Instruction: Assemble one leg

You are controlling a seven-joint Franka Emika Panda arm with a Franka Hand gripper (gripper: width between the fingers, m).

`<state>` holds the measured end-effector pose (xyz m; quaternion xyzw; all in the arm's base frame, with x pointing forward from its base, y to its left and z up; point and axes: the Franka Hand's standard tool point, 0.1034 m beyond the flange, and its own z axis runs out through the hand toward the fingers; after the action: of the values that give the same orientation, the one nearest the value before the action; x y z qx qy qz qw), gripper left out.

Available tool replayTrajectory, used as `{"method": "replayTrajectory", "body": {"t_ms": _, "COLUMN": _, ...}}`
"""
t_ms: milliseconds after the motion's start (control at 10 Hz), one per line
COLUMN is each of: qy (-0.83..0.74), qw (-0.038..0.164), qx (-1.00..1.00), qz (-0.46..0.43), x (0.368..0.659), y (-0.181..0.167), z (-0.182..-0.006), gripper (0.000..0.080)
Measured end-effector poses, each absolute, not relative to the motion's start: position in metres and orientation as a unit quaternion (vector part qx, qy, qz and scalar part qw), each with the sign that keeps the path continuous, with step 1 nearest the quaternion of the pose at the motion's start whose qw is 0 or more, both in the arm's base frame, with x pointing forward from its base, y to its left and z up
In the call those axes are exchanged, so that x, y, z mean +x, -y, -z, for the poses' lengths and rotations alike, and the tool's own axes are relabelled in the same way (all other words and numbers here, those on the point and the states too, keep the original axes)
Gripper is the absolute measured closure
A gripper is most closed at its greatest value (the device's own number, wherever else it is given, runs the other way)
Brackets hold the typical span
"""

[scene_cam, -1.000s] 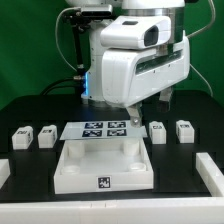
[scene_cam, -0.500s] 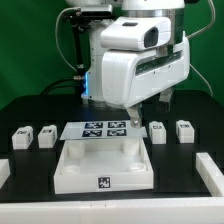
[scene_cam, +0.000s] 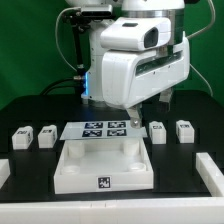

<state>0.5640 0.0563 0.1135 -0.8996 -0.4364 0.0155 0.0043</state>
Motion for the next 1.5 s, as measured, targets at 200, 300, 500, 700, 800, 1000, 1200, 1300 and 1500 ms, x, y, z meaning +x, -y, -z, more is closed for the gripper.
{"method": "replayTrajectory", "body": {"t_ms": 200, "qy": 0.436, "qw": 0.004, "qx": -0.900, "qz": -0.016, "x": 0.564, "y": -0.055, "z": -0.113, "gripper": 0.0150}}
{"method": "replayTrajectory", "body": {"t_ms": 300, "qy": 0.443, "qw": 0.003, "qx": -0.896, "qz": -0.018, "x": 0.555, "y": -0.046, "z": -0.112, "gripper": 0.0150}}
{"method": "replayTrajectory", "body": {"t_ms": 500, "qy": 0.455, "qw": 0.004, "qx": -0.890, "qz": -0.032, "x": 0.526, "y": -0.026, "z": -0.105, "gripper": 0.0150}}
{"method": "replayTrajectory", "body": {"t_ms": 700, "qy": 0.505, "qw": -0.002, "qx": -0.863, "qz": -0.018, "x": 0.503, "y": 0.004, "z": -0.091, "gripper": 0.0150}}
{"method": "replayTrajectory", "body": {"t_ms": 800, "qy": 0.523, "qw": -0.004, "qx": -0.853, "qz": -0.010, "x": 0.490, "y": 0.014, "z": -0.083, "gripper": 0.0150}}
{"method": "replayTrajectory", "body": {"t_ms": 1000, "qy": 0.633, "qw": -0.005, "qx": -0.774, "qz": -0.003, "x": 0.475, "y": 0.028, "z": -0.063, "gripper": 0.0150}}
{"method": "replayTrajectory", "body": {"t_ms": 1200, "qy": 0.679, "qw": -0.005, "qx": -0.734, "qz": 0.002, "x": 0.467, "y": 0.027, "z": -0.048, "gripper": 0.0150}}
{"method": "replayTrajectory", "body": {"t_ms": 1300, "qy": 0.708, "qw": -0.006, "qx": -0.706, "qz": 0.002, "x": 0.460, "y": 0.026, "z": -0.042, "gripper": 0.0150}}
{"method": "replayTrajectory", "body": {"t_ms": 1500, "qy": 0.773, "qw": -0.007, "qx": -0.634, "qz": -0.007, "x": 0.453, "y": 0.027, "z": -0.036, "gripper": 0.0150}}
